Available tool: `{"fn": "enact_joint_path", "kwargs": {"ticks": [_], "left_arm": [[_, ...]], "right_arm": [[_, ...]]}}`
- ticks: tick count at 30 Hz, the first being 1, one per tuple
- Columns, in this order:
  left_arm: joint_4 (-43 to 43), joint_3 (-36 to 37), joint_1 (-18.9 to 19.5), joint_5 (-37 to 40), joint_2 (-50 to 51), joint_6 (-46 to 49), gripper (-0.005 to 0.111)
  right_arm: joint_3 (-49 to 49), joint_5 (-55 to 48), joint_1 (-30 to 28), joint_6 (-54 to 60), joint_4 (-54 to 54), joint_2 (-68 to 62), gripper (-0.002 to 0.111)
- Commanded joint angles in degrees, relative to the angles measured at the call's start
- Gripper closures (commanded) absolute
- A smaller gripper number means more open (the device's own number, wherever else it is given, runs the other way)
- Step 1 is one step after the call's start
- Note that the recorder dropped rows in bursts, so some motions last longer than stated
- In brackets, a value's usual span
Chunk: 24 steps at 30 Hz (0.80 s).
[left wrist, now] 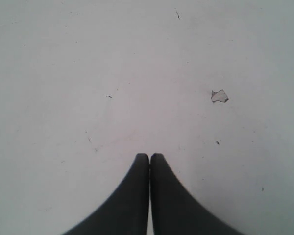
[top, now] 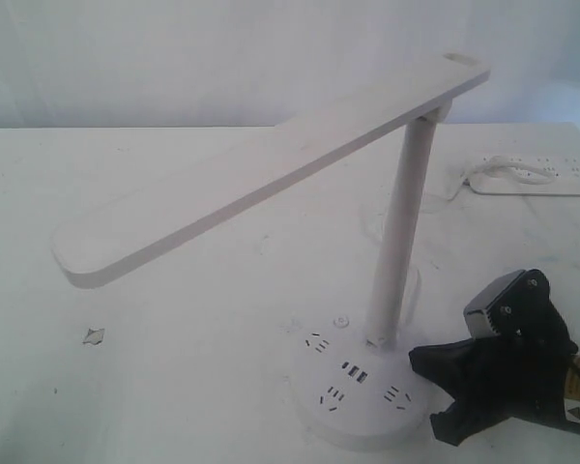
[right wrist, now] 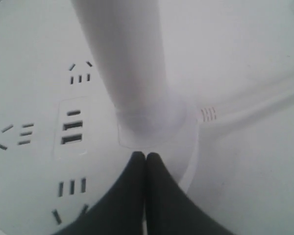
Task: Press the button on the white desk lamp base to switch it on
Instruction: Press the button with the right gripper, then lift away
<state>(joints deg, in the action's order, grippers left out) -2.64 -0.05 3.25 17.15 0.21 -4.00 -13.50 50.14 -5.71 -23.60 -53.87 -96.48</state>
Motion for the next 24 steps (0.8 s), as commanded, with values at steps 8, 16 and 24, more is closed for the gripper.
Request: {"fn": "enact_joint_path", "kwargs": {"ticks": [8, 16, 24], "left_arm": [[0.16, 0.05, 0.06, 0.42, -0.21, -0.06, 0.107], [0.16, 0.05, 0.06, 0.42, -0.21, -0.06, 0.107], [0.16, 0.05, 0.06, 0.42, -0.21, -0.06, 0.107]], "right_arm": [[-0.57, -3.62, -0.02, -1.31, 0.24, -0.32, 0.108], [-0.08, 15.59, -0.02, -1.31, 0.37, 0.13, 0.108], [5.89, 19.82, -0.02, 3.16, 5.76, 3.59, 0.108]]}}
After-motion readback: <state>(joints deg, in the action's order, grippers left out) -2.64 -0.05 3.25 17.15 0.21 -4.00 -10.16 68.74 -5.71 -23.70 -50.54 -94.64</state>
